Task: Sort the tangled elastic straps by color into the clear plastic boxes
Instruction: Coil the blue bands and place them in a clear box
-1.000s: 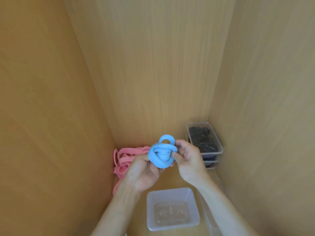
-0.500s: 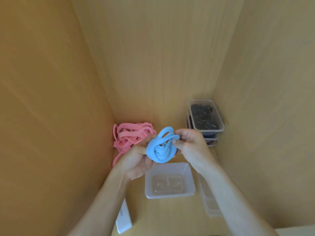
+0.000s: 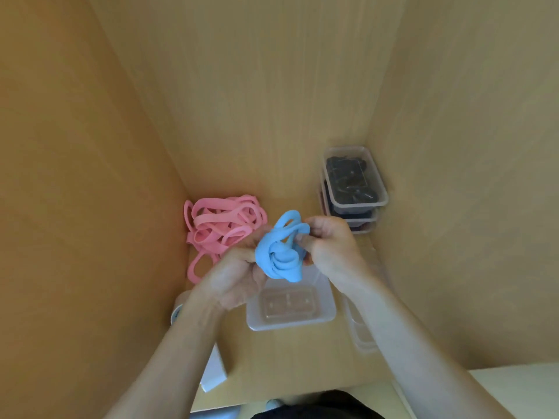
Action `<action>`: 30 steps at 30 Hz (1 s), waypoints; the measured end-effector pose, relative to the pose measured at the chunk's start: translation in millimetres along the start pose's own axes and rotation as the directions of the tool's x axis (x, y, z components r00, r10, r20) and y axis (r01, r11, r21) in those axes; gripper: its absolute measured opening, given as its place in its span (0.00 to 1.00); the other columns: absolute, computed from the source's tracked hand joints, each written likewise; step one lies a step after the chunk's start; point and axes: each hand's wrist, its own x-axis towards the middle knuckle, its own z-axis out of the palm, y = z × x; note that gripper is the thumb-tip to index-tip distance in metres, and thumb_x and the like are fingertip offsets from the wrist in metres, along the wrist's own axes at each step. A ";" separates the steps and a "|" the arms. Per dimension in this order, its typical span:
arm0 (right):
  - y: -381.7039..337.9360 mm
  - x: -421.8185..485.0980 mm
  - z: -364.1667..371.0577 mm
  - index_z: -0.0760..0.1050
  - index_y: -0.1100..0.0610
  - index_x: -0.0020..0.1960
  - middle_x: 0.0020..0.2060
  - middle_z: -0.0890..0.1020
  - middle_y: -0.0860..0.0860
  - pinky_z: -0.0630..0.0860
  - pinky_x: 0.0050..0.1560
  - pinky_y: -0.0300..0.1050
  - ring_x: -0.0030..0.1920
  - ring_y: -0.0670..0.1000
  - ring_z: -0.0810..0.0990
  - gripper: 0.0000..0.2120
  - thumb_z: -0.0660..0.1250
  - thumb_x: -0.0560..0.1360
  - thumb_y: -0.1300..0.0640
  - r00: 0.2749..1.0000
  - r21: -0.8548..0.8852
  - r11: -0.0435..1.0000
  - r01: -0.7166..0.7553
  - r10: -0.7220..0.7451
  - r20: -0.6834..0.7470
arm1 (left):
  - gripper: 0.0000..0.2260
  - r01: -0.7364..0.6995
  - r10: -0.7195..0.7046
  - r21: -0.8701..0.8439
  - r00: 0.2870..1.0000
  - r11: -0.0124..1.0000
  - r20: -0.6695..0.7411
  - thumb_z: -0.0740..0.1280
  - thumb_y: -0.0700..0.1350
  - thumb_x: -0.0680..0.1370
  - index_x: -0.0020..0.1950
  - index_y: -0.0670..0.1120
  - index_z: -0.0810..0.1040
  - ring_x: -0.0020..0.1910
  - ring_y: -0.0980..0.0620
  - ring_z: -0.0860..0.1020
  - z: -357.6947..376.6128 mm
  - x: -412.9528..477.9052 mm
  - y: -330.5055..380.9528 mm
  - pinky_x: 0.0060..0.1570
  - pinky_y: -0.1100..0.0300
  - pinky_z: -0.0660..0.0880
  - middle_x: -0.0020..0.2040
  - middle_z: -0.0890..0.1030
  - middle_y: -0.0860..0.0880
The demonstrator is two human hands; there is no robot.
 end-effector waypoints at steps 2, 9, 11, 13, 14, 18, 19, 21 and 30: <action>3.2 0.1 -0.4 0.81 0.60 0.43 0.33 0.84 0.51 0.74 0.27 0.34 0.29 0.40 0.81 0.13 0.62 0.80 0.72 1.000 0.026 1.000 -0.008 0.008 -0.004 | 0.26 -0.017 0.012 0.138 0.999 0.990 0.034 0.62 0.31 0.74 0.72 0.40 0.72 0.69 0.35 0.74 -5.1 -0.1 1.8 0.72 0.40 0.67 0.69 0.77 0.37; 18.3 6.4 -10.5 0.79 0.69 0.53 0.44 0.85 0.63 0.77 0.38 0.42 0.38 0.51 0.80 0.06 0.67 0.77 0.72 1.000 -0.007 1.000 -0.028 0.028 0.014 | 0.23 -0.095 0.098 0.076 0.994 0.993 -0.037 0.68 0.36 0.76 0.71 0.34 0.72 0.62 0.36 0.78 -2.1 12.3 -10.9 0.57 0.47 0.78 0.65 0.78 0.32; 24.3 4.7 -16.4 0.76 0.64 0.58 0.41 0.84 0.61 0.77 0.31 0.42 0.33 0.52 0.80 0.13 0.70 0.75 0.73 0.999 0.124 0.992 -0.026 0.021 0.042 | 0.19 -0.083 0.082 -0.011 0.994 0.996 -0.072 0.66 0.39 0.77 0.68 0.38 0.76 0.54 0.41 0.83 -6.8 11.7 -17.8 0.48 0.52 0.82 0.59 0.82 0.35; 34.3 1.3 -18.6 0.74 0.61 0.60 0.41 0.85 0.59 0.78 0.31 0.44 0.33 0.53 0.82 0.17 0.71 0.74 0.72 0.999 0.119 0.992 -0.030 0.026 0.031 | 0.18 -0.058 0.047 -0.062 0.985 0.996 -0.167 0.66 0.41 0.75 0.65 0.39 0.78 0.47 0.45 0.85 -11.1 11.7 -26.1 0.43 0.54 0.83 0.52 0.85 0.39; 41.0 -0.7 -18.2 0.75 0.60 0.61 0.43 0.85 0.58 0.79 0.32 0.45 0.34 0.54 0.82 0.17 0.70 0.75 0.71 0.999 0.085 0.996 -0.038 0.036 0.028 | 0.18 -0.046 0.027 -0.079 0.975 0.996 -0.222 0.67 0.41 0.75 0.64 0.39 0.78 0.46 0.46 0.86 -13.5 11.9 -31.2 0.41 0.54 0.83 0.51 0.85 0.40; 58.2 -10.0 -14.6 0.78 0.54 0.61 0.51 0.86 0.54 0.82 0.41 0.45 0.46 0.53 0.85 0.10 0.65 0.81 0.62 0.984 0.102 0.987 -0.121 0.106 0.143 | 0.08 -0.035 0.020 -0.033 0.923 0.999 -0.385 0.64 0.37 0.81 0.58 0.40 0.80 0.42 0.47 0.85 -19.4 11.1 -50.0 0.40 0.54 0.84 0.48 0.86 0.40; 59.8 -12.1 -14.0 0.78 0.53 0.62 0.52 0.86 0.53 0.82 0.43 0.45 0.48 0.52 0.85 0.12 0.67 0.79 0.57 0.977 0.091 0.987 -0.132 0.113 0.181 | 0.07 -0.044 0.033 -0.016 0.910 0.999 -0.414 0.64 0.35 0.81 0.58 0.40 0.79 0.41 0.47 0.85 -19.9 9.7 -53.6 0.41 0.53 0.83 0.46 0.86 0.41; 61.9 -14.2 -11.8 0.78 0.54 0.62 0.52 0.85 0.54 0.80 0.41 0.43 0.44 0.49 0.85 0.14 0.71 0.77 0.55 0.979 0.005 0.993 -0.114 0.111 0.169 | 0.08 -0.053 0.053 0.013 0.899 0.999 -0.435 0.66 0.34 0.81 0.59 0.38 0.76 0.43 0.45 0.86 -19.4 6.2 -58.8 0.43 0.52 0.84 0.48 0.86 0.39; 76.7 -8.7 -20.2 0.81 0.58 0.54 0.40 0.86 0.55 0.76 0.31 0.39 0.29 0.47 0.79 0.07 0.69 0.78 0.66 0.983 -0.039 0.984 -0.174 0.176 0.054 | 0.21 -0.021 0.091 0.332 0.976 0.943 -0.197 0.68 0.36 0.69 0.63 0.41 0.79 0.60 0.45 0.82 -40.6 -20.5 -58.4 0.61 0.49 0.78 0.60 0.84 0.44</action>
